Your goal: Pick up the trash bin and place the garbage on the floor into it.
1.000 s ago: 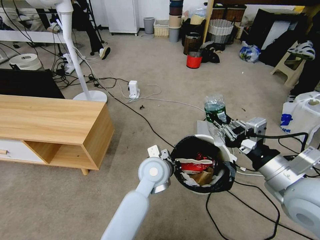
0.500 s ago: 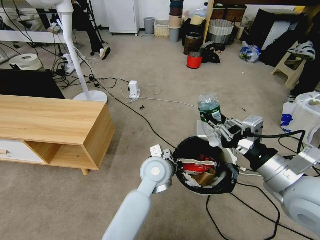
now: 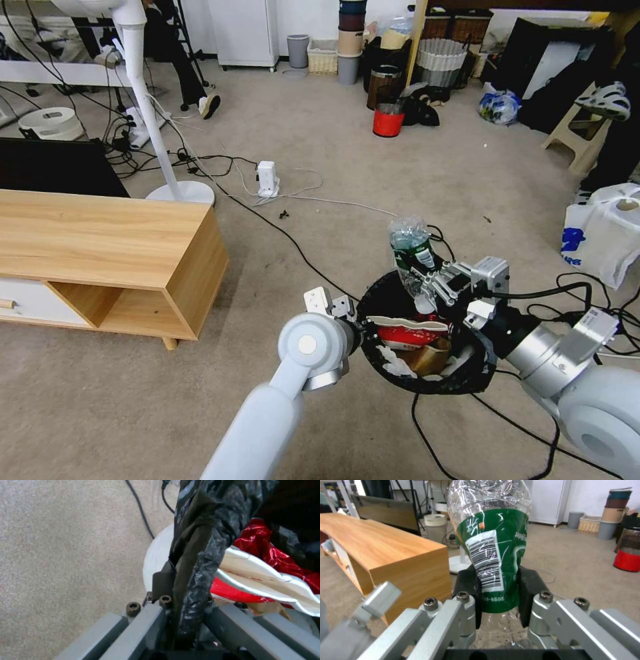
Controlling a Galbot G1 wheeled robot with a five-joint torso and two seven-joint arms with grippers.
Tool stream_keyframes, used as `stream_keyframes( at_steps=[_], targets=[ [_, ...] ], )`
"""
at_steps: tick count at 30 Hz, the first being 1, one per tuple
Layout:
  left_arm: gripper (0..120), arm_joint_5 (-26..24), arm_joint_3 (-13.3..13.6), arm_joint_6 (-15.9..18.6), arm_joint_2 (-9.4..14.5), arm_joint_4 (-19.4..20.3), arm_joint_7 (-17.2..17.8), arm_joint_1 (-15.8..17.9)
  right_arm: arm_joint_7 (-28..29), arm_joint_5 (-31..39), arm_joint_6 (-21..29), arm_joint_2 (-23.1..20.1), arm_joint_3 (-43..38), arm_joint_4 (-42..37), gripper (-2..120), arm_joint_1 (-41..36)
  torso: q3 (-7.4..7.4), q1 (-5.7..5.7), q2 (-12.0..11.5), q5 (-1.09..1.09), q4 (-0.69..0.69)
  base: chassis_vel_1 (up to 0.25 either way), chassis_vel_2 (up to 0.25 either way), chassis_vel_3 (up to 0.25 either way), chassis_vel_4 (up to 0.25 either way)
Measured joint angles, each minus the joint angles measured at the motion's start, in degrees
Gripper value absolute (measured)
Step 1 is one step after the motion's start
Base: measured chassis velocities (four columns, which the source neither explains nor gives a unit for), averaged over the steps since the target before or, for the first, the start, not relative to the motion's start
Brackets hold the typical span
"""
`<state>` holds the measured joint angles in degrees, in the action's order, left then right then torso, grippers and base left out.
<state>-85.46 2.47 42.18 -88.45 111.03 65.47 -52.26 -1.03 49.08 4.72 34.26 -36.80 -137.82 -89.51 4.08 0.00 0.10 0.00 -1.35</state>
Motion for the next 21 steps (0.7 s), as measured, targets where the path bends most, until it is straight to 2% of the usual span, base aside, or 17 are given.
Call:
stream_keyframes(
  at_steps=[21],
  targets=[
    [0, -0.95, -0.26, 0.0, 1.1, 3.0, -1.02, -1.52, -5.91, -7.91, -2.39, 3.01, 0.61, 5.3, 19, -2.96, 0.01, 0.0, 0.0, 0.0, 0.0, 0.0, 0.0, 0.0, 0.0]
  ],
)
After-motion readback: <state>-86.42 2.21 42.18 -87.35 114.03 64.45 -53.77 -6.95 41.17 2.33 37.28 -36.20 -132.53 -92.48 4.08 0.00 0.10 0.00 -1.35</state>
